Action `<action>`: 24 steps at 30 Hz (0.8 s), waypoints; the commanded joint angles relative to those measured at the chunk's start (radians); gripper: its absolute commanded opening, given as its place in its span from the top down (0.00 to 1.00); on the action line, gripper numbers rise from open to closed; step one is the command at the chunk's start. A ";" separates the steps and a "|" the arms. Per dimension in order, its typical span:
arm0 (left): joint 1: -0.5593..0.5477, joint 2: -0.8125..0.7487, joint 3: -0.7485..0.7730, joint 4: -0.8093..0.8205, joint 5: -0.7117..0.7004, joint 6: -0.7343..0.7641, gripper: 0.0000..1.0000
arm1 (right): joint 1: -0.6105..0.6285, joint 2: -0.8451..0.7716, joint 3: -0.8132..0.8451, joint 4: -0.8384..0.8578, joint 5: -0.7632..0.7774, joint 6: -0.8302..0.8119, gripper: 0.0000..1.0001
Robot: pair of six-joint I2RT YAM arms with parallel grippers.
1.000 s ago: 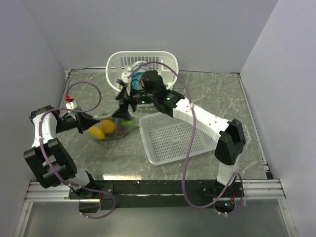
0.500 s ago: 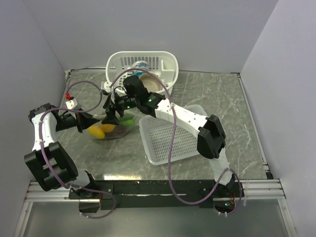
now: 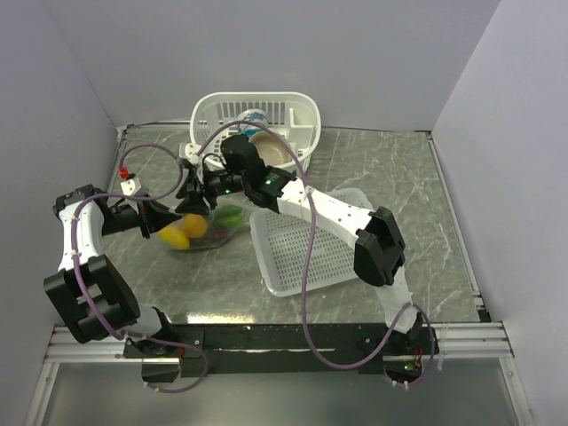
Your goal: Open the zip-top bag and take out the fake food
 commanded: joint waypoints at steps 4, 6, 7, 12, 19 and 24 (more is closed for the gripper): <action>-0.016 0.001 0.068 -0.034 0.056 -0.046 0.93 | 0.032 0.014 -0.015 0.054 -0.013 0.018 0.52; -0.016 0.001 0.071 -0.035 0.059 -0.052 0.93 | 0.033 0.013 -0.018 0.056 -0.012 0.018 0.52; -0.017 0.001 0.074 -0.035 0.060 -0.060 0.93 | 0.033 0.014 -0.023 0.056 -0.009 0.019 0.52; -0.028 -0.014 0.074 -0.037 0.060 -0.071 0.92 | 0.029 0.016 -0.040 0.091 -0.010 0.042 0.52; -0.034 -0.046 0.068 -0.037 0.062 -0.089 0.92 | 0.019 0.019 -0.061 0.171 -0.023 0.113 0.56; -0.037 -0.053 0.073 -0.035 0.059 -0.099 0.92 | 0.021 0.019 -0.080 0.182 -0.035 0.125 0.59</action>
